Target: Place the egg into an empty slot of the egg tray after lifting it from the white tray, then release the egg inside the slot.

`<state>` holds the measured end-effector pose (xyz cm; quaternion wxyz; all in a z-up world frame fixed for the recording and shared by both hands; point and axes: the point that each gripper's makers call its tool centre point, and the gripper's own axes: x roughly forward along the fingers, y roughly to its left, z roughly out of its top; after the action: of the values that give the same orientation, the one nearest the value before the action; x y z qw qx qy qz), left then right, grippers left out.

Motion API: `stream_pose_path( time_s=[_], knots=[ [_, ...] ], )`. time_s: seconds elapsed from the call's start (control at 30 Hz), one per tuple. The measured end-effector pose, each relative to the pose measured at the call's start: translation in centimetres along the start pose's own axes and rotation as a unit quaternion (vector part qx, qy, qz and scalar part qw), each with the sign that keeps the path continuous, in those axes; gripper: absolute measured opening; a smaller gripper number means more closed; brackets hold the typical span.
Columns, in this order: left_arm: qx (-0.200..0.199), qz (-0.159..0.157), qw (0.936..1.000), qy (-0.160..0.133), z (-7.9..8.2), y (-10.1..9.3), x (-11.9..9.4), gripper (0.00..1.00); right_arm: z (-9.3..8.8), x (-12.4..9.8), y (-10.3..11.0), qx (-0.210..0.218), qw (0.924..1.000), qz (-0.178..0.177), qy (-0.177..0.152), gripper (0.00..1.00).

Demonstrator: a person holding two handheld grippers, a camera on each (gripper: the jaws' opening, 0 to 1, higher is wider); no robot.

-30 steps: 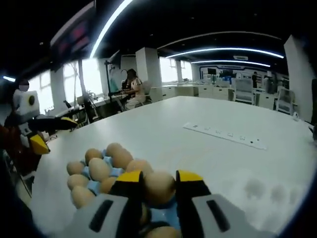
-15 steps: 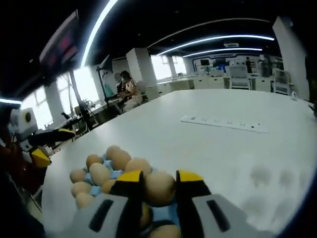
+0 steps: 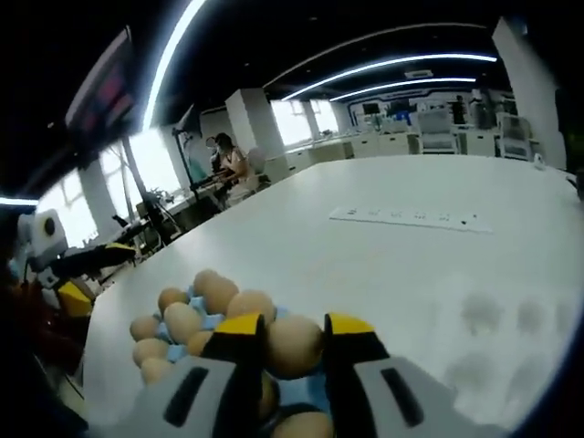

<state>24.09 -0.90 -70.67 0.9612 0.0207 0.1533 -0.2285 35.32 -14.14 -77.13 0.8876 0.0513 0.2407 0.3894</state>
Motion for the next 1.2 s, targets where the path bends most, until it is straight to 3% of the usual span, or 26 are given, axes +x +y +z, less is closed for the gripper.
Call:
stream_pose_path(
  time_s=[0.43, 0.53, 0.57, 0.87, 1.0, 1.13, 1.2],
  knots=[
    [0.000, -0.003, 1.0000, -0.001, 0.1, -0.2, 0.1, 0.69, 0.3, -0.8, 0.0, 0.004, 0.9999, 0.004, -0.014, 0.26],
    [0.000, -0.002, 1.0000, -0.003, 0.3, -0.1, 0.1, 0.69, 1.0, -1.4, -0.2, 0.019, 0.9993, 0.001, -0.033, 0.26],
    [-0.003, -0.003, 1.0000, -0.004, 0.3, -0.2, 0.1, 0.69, 1.8, -1.9, -0.5, 0.025, 0.9981, -0.003, -0.056, 0.26],
    [-0.006, -0.009, 0.9999, -0.008, 0.5, -0.4, 0.2, 0.68, 0.7, -5.0, -4.1, 0.009, 0.9976, -0.052, -0.046, 0.26],
    [-0.007, -0.014, 0.9999, -0.005, 0.4, -0.7, 0.4, 0.67, -0.1, -7.5, -6.2, -0.006, 0.9956, -0.086, -0.038, 0.26],
    [-0.006, -0.016, 0.9998, -0.006, 0.5, -0.9, 0.5, 0.67, -0.4, -10.5, -9.2, -0.011, 0.9902, -0.132, -0.044, 0.26],
    [-0.006, -0.018, 0.9998, -0.006, 0.5, -0.9, 0.6, 0.66, -0.2, -12.6, -11.6, -0.018, 0.9834, -0.173, -0.053, 0.26]
  ],
)
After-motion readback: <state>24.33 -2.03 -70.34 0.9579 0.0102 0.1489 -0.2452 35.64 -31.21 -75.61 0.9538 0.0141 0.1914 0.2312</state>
